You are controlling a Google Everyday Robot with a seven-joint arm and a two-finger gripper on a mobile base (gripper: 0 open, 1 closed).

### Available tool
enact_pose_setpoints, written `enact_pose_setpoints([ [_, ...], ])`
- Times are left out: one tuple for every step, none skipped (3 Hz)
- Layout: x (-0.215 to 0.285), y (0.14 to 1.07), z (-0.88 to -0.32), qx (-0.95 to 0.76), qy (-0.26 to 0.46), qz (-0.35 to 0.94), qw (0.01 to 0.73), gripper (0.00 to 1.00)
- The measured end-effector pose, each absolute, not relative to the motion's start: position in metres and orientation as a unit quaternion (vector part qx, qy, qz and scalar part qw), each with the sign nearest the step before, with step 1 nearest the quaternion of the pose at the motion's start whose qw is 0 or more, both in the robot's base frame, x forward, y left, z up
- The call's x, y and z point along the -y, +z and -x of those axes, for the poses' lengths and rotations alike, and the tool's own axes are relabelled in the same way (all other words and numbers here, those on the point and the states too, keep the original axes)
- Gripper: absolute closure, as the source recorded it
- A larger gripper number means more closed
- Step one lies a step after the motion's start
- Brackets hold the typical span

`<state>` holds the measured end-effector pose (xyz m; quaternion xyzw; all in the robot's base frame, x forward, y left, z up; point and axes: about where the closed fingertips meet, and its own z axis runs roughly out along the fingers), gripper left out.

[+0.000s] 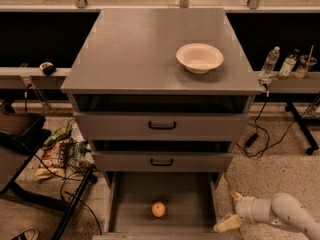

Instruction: Place orange into bottom drawer

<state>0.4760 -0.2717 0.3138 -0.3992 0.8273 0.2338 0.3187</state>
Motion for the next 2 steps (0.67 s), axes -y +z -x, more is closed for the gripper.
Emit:
enact_pose_setpoints([
  [0.28,0.352,-0.479,-0.849,0.153,0.42,0.284,0.0],
  [0.268,0.393,-0.49,-0.846,0.078,0.458,0.261,0.0],
])
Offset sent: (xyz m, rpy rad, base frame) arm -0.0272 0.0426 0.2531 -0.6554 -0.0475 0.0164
